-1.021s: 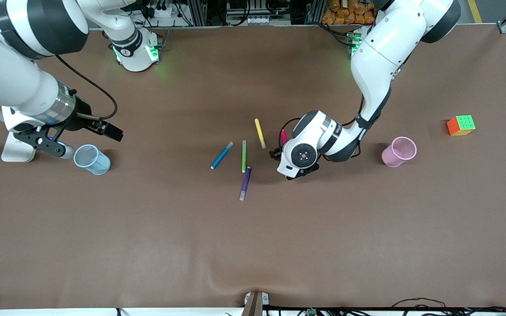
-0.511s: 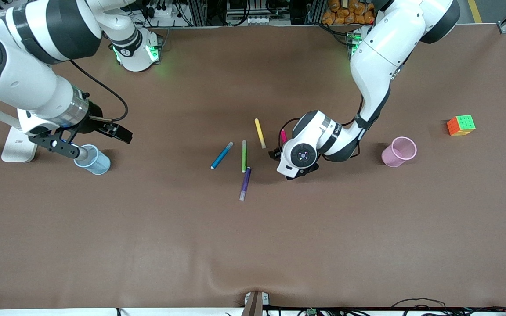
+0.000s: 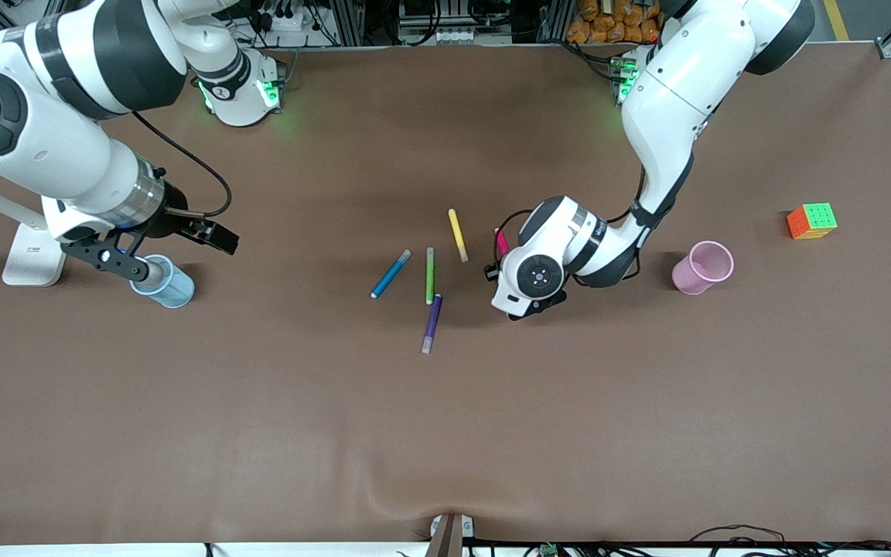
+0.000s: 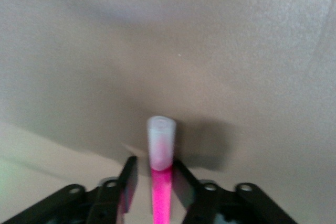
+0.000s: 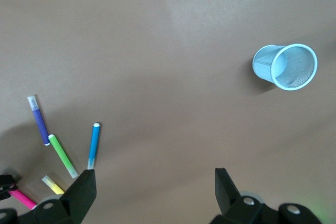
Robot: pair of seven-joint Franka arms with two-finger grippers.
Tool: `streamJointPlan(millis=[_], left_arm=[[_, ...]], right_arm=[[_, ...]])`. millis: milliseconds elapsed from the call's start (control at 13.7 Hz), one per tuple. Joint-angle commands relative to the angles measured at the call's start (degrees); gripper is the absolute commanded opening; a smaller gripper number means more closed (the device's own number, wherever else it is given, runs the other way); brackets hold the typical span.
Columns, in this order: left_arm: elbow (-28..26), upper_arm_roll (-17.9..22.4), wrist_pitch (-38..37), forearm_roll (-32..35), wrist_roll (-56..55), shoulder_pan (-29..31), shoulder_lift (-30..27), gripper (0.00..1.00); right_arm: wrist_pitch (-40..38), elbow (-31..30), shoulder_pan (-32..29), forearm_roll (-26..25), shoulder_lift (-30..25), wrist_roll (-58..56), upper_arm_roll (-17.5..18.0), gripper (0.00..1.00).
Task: Place pink and blue markers in matching cups
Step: 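Close the left gripper on the pink marker while the right gripper reaches markers, then lift the pink marker with the left gripper while the right gripper grasps blue marker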
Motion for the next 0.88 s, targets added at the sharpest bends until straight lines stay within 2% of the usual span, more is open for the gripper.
streamJointPlan(millis=[0,219,365,657,802], left_arm=[[0.74,0.36,1.97,1.40,-1.01,-0.51,0.94,0.00],[0.82,0.36,1.97,1.39,-1.27,-0.60,0.94,0.00],[0.82,0.36,1.71,1.48,-1.45,-0.34,0.33,0.00],[0.82,0.36,-2.49,1.31,-3.38,0.54,-6.69,0.00],[0.74,0.18,-6.53,1.22,-2.59,2.99,-10.03,0.00]], right_arm=[[4.73,-3.18,1.15,-0.55,0.02,1.23,-0.19,1.00],[10.62,-5.99,3.35,-0.55,1.43,1.23,-0.19,1.00],[11.43,-6.26,4.93,-0.46,3.27,1.23,-0.19,1.00],[12.13,-6.70,8.01,-0.46,6.61,1.32,-0.19,1.00],[13.97,-6.79,9.15,-0.46,8.20,2.28,-0.19,1.00]])
